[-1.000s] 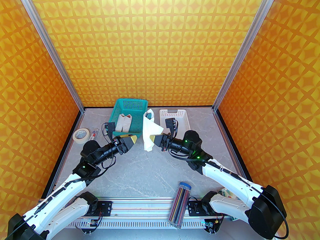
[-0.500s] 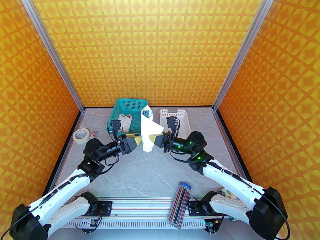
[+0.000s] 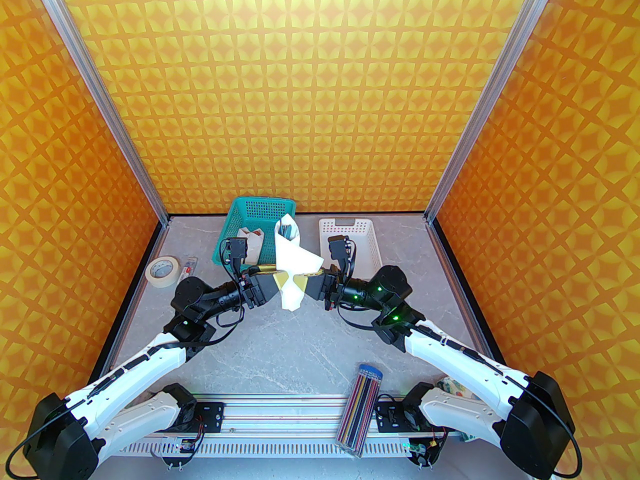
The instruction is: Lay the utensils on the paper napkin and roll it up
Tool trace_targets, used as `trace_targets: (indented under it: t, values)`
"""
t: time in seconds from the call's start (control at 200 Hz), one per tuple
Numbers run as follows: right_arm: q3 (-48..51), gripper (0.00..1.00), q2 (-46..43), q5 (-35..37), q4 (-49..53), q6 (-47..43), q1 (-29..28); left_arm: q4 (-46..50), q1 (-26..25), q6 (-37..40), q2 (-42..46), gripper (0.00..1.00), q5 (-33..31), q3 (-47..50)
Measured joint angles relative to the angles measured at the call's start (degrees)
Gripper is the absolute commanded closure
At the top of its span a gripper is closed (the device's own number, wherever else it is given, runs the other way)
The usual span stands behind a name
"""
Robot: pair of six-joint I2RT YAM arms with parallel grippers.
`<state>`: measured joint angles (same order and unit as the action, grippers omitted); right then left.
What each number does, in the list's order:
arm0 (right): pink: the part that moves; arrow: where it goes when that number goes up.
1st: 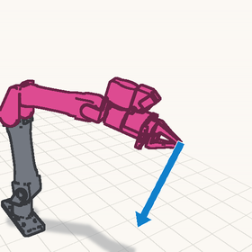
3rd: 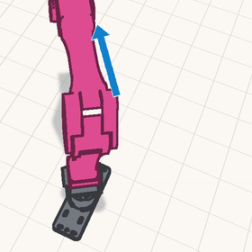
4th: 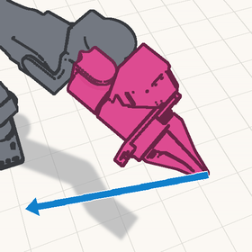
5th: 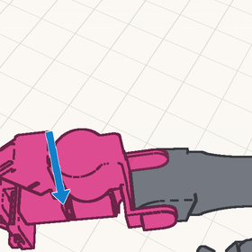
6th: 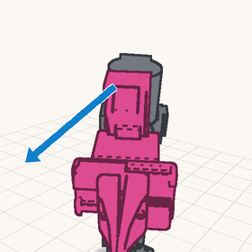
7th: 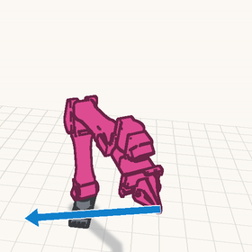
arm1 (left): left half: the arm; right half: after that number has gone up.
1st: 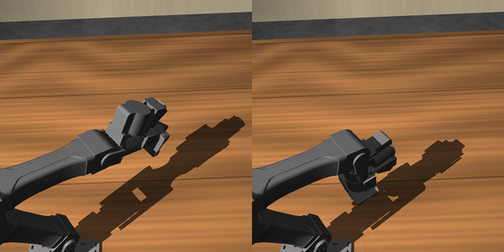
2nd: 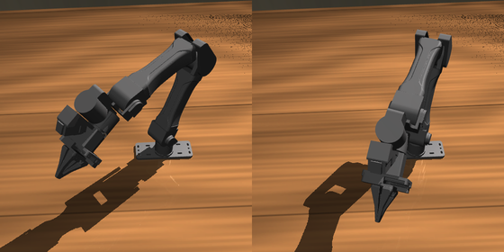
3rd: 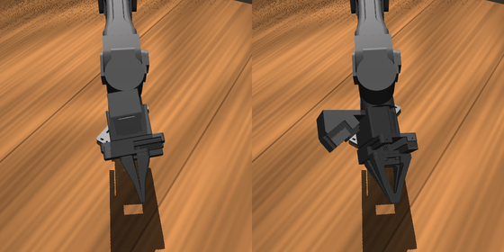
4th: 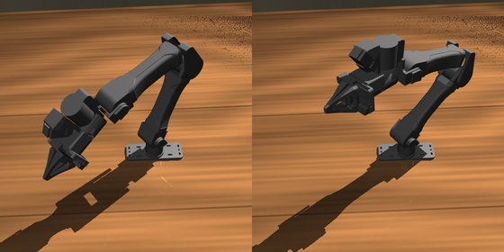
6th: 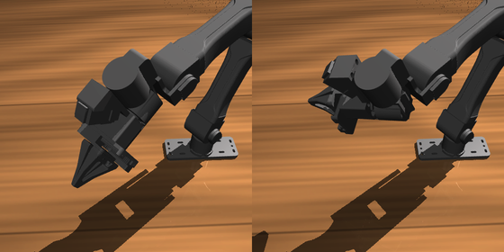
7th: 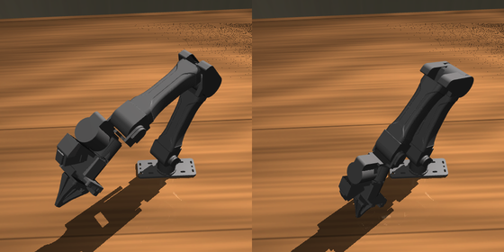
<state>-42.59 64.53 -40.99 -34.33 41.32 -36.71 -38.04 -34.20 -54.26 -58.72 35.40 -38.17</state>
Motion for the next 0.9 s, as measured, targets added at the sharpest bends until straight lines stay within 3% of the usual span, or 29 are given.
trace_targets:
  t: [0.72, 0.9]
  values:
    - [0.0, 1.00, -2.0, 0.1, 4.9, -2.5, -0.4, 3.1, 0.0, 2.3, 0.0, 0.90, 0.6, -0.9]
    - [0.0, 0.82, -3.6, 1.1, 7.6, -4.0, -0.5, 3.2, -0.1, 2.4, 0.0, 1.00, 0.6, -0.9]
